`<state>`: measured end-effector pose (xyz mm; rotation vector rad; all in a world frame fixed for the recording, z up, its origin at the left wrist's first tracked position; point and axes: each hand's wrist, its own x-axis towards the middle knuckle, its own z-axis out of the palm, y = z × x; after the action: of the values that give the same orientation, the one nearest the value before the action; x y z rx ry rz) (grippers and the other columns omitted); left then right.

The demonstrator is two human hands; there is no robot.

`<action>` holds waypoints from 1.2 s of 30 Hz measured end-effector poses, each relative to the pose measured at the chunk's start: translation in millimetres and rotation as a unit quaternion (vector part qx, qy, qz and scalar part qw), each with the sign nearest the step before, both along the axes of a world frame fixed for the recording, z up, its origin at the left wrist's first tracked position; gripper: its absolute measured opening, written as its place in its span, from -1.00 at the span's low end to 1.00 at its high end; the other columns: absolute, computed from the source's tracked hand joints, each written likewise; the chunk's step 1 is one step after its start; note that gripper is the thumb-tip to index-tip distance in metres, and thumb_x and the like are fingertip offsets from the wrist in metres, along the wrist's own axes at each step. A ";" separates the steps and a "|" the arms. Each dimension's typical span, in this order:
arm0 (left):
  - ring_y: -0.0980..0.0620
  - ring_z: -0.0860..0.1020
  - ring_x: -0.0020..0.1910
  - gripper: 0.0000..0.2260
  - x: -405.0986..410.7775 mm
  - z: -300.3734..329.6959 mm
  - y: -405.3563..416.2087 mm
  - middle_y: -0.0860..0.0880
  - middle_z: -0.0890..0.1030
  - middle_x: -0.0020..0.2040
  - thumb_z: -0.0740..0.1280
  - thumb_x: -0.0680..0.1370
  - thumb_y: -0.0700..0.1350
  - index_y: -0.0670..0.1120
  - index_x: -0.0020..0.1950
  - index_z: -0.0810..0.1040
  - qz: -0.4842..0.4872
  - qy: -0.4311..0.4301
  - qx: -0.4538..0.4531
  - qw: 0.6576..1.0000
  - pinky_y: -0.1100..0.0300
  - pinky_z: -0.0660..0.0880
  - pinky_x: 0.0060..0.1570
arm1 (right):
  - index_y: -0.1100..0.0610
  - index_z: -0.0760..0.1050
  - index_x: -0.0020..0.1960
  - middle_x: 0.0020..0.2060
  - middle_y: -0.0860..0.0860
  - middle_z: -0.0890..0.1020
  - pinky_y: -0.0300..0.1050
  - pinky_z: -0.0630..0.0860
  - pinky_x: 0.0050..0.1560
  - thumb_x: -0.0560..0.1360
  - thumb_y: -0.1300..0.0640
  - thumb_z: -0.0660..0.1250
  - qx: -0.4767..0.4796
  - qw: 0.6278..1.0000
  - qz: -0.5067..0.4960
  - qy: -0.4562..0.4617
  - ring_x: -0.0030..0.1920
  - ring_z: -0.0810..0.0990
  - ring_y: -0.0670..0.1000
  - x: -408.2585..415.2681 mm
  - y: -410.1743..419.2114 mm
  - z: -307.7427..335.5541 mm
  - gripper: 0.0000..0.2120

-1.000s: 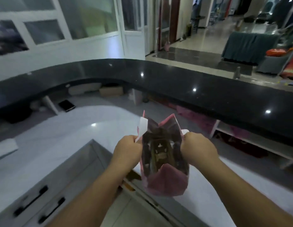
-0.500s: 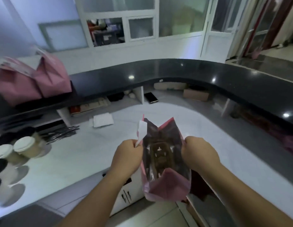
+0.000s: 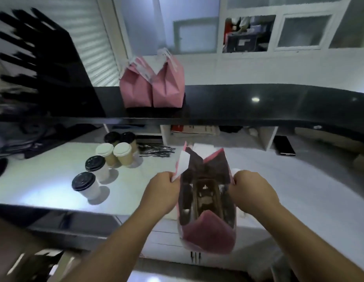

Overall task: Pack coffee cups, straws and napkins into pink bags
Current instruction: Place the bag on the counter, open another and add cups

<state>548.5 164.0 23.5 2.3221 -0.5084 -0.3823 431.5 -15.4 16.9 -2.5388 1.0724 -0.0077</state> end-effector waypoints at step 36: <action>0.29 0.56 0.09 -0.55 272.8 -44.4 77.7 0.31 0.54 0.19 0.42 0.55 0.19 0.22 0.42 0.42 -0.130 0.174 -0.035 0.975 0.21 0.53 0.10 | 0.07 0.56 -0.28 -0.47 0.00 0.64 -0.19 0.50 -0.43 0.62 -0.05 0.25 0.061 0.998 -0.001 0.030 -0.46 0.63 -0.06 258.2 72.5 -45.4 -0.65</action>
<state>821.3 241.7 -20.9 2.0621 -0.6394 -0.8649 689.7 57.1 -28.5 -2.4427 1.0640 0.1304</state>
